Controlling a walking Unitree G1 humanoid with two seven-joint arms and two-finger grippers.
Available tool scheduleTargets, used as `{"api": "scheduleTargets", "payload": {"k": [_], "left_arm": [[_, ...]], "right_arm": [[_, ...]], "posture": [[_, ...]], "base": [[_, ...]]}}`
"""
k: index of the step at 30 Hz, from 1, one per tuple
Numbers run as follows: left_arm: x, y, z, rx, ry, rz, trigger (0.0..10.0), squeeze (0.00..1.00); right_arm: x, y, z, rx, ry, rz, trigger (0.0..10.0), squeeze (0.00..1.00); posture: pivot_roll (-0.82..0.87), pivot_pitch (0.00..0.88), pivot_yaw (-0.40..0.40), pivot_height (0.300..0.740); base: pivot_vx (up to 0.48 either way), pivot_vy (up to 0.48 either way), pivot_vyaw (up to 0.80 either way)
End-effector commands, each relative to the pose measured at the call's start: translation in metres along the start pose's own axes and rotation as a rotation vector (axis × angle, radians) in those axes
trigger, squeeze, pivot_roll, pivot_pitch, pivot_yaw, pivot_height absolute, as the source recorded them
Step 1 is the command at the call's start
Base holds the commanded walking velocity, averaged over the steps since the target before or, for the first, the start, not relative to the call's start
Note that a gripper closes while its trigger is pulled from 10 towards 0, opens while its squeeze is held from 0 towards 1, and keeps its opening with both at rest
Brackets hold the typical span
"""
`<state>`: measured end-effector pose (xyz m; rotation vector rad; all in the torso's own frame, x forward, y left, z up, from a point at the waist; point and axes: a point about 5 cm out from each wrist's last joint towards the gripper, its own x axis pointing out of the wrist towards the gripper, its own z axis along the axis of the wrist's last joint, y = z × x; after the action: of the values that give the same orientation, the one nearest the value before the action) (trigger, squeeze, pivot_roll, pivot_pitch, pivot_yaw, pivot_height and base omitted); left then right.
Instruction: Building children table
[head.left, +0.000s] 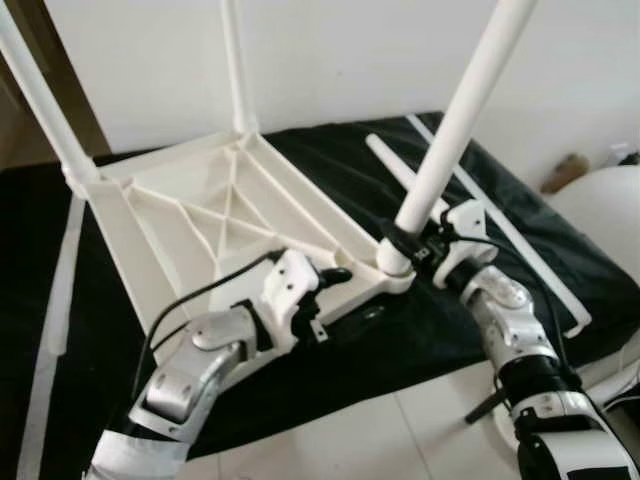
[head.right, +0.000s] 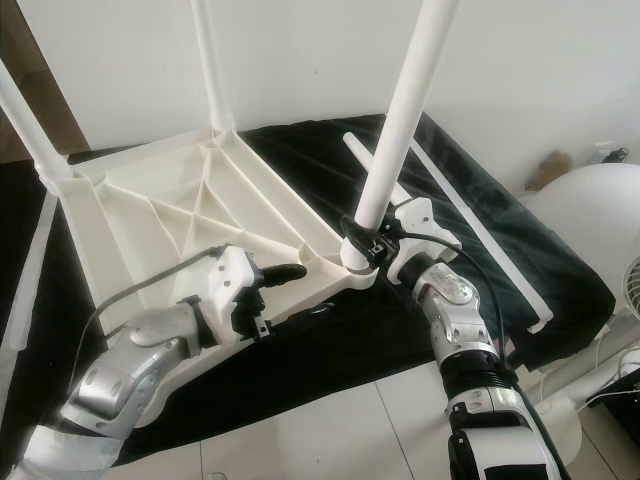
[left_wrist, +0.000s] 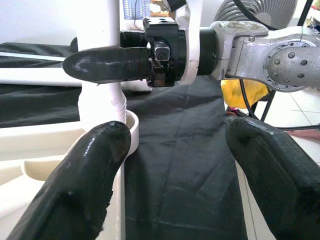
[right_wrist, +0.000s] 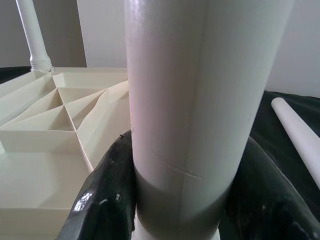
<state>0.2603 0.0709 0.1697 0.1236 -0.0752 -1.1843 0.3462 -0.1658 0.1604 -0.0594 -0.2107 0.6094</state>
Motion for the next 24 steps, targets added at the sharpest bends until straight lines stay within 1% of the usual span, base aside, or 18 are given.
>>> {"api": "scheduleTargets", "payload": {"k": [1, 2, 3, 4, 5, 6, 7, 9, 12, 14, 18, 19, 21, 22, 24], "left_arm": [[-0.001, -0.002, 0.000, -0.006, 0.008, 0.004, 10.0, 0.00], [-0.001, -0.002, 0.000, -0.006, 0.008, 0.004, 10.0, 0.00], [-0.001, -0.002, 0.000, -0.006, 0.008, 0.004, 10.0, 0.00], [-0.001, -0.002, 0.000, -0.008, 0.008, 0.004, 10.0, 0.00], [-0.001, -0.002, 0.000, -0.008, 0.008, 0.004, 10.0, 0.00], [-0.002, -0.002, 0.000, -0.008, 0.009, 0.003, 10.0, 0.00], [-0.002, -0.002, 0.000, -0.012, 0.009, 0.003, 10.0, 0.00], [-0.003, -0.002, 0.000, -0.012, 0.011, 0.003, 10.0, 0.00], [-0.003, -0.002, 0.000, -0.012, 0.013, 0.003, 10.0, 0.00], [-0.003, -0.003, 0.000, -0.013, 0.015, -0.004, 10.0, 0.00], [-0.003, -0.003, -0.001, -0.015, 0.017, -0.009, 10.0, 0.00], [-0.002, -0.003, 0.000, -0.018, 0.016, -0.015, 10.0, 0.00], [-0.002, -0.003, 0.000, -0.020, 0.017, -0.017, 10.0, 0.00], [-0.002, -0.003, 0.000, -0.020, 0.018, -0.017, 10.0, 0.00], [-0.004, -0.004, 0.001, -0.021, 0.020, -0.016, 10.0, 0.00]], "right_arm": [[-0.002, 0.001, -0.002, -0.011, -0.001, 0.011, 1.7, 0.00], [-0.002, 0.001, -0.002, -0.011, -0.001, 0.011, 1.7, 0.00], [-0.004, 0.002, -0.002, -0.025, 0.002, 0.008, 8.9, 0.00], [-0.005, 0.003, -0.003, -0.030, 0.005, 0.010, 10.0, 0.00], [-0.005, 0.003, -0.003, -0.030, 0.005, 0.010, 10.0, 0.00], [-0.007, 0.005, -0.005, -0.042, 0.016, 0.020, 10.0, 0.00], [-0.012, 0.010, -0.009, -0.034, 0.040, 0.041, 10.0, 0.00], [-0.015, 0.011, -0.012, -0.037, 0.059, 0.048, 10.0, 0.00], [-0.019, 0.010, -0.014, -0.051, 0.074, 0.050, 10.0, 0.00], [-0.022, 0.006, -0.015, -0.019, 0.074, 0.045, 10.0, 0.00], [-0.022, 0.005, -0.016, 0.003, 0.075, 0.056, 10.0, 0.00], [-0.018, 0.002, -0.020, 0.041, 0.097, 0.039, 10.0, 0.00], [-0.016, 0.001, -0.021, 0.043, 0.116, 0.032, 10.0, 0.00], [-0.014, 0.001, -0.021, 0.019, 0.133, 0.043, 10.0, 0.00], [-0.008, 0.003, -0.024, -0.185, 0.225, 0.071, 10.0, 0.00]], "posture": [[-0.03, 0.046, 0.005, 0.740], [-0.03, 0.046, 0.005, 0.740], [-0.03, 0.049, 0.006, 0.740], [-0.03, 0.049, 0.006, 0.740], [-0.03, 0.049, 0.006, 0.740], [-0.03, 0.050, 0.005, 0.740], [-0.03, 0.053, 0.007, 0.740], [-0.03, 0.054, 0.009, 0.740], [-0.03, 0.054, 0.012, 0.740], [-0.03, 0.057, 0.017, 0.740], [-0.04, 0.060, 0.026, 0.740], [-0.04, 0.062, 0.030, 0.740], [-0.04, 0.062, 0.030, 0.740], [-0.03, 0.061, 0.031, 0.740], [-0.03, 0.063, 0.028, 0.740]], "base": [[0.000, 0.000, 0.00], [0.000, 0.000, 0.00], [0.000, 0.000, 0.00], [0.000, 0.000, 0.00], [0.000, 0.000, 0.00], [0.000, 0.000, 0.00], [0.000, 0.000, 0.00], [0.000, 0.000, 0.00], [0.000, 0.000, 0.00], [0.000, 0.000, 0.00], [0.000, 0.000, 0.00], [0.000, 0.000, 0.00], [0.000, 0.000, 0.00], [0.000, 0.000, 0.00], [0.000, 0.000, 0.00]]}}
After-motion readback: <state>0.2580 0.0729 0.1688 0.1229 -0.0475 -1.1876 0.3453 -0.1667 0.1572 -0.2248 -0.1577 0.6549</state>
